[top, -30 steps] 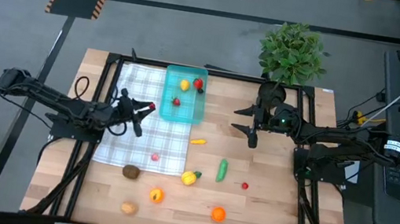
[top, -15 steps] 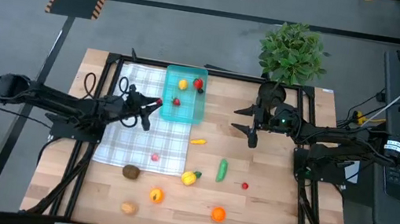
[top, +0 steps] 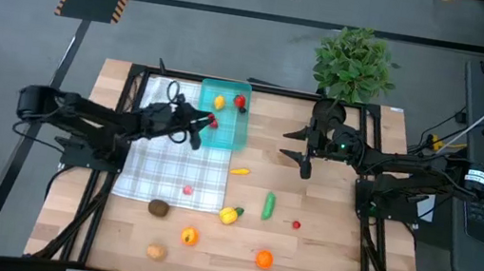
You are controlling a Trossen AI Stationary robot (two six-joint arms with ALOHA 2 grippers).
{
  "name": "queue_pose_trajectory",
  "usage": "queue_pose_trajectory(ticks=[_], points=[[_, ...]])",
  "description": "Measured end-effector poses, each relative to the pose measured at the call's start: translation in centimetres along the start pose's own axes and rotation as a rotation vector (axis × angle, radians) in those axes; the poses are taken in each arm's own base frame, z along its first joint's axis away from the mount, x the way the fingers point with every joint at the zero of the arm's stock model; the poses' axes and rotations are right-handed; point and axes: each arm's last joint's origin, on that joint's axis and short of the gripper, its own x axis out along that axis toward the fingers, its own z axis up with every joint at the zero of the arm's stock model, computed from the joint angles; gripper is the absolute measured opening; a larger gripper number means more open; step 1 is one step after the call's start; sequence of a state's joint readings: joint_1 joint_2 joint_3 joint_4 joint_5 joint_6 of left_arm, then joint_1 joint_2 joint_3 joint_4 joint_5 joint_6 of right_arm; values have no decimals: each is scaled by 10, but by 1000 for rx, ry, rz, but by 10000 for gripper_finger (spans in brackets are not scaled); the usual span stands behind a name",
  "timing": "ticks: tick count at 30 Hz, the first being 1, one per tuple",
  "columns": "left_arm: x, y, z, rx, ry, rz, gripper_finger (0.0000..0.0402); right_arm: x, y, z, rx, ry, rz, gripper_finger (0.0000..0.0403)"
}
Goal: Pick and placing Produce into tupperware
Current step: Put the red raspberry into the blue bin
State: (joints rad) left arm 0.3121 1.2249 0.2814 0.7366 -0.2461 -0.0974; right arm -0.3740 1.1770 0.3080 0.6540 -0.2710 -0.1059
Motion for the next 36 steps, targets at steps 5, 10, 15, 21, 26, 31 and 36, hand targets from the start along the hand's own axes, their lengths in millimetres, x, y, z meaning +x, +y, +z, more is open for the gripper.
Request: queue_pose_trajectory(ticks=[5, 10, 15, 21, 26, 31, 36], points=[[31, 7, 5, -4, 47, -12, 81, 0, 0, 0, 0, 1, 0, 249], [58, 15, 7, -16, 87, -83, 80, 0, 0, 0, 1, 4, 1, 249], [70, 23, 9, -33, 177, -147, 80, 0, 0, -2, 5, 16, 2, 249], [78, 27, 16, -40, 338, -124, 80, 0, 0, -5, 14, 48, 3, 249], [83, 24, 28, -9, 455, -124, 80, 0, 0, -5, 15, 55, -19, 249], [82, 24, 34, -8, 581, -115, 80, 0, 0, -5, 15, 55, -19, 249], [81, 24, 33, 0, 612, -115, 80, 0, 0, -5, 15, 55, -19, 249]])
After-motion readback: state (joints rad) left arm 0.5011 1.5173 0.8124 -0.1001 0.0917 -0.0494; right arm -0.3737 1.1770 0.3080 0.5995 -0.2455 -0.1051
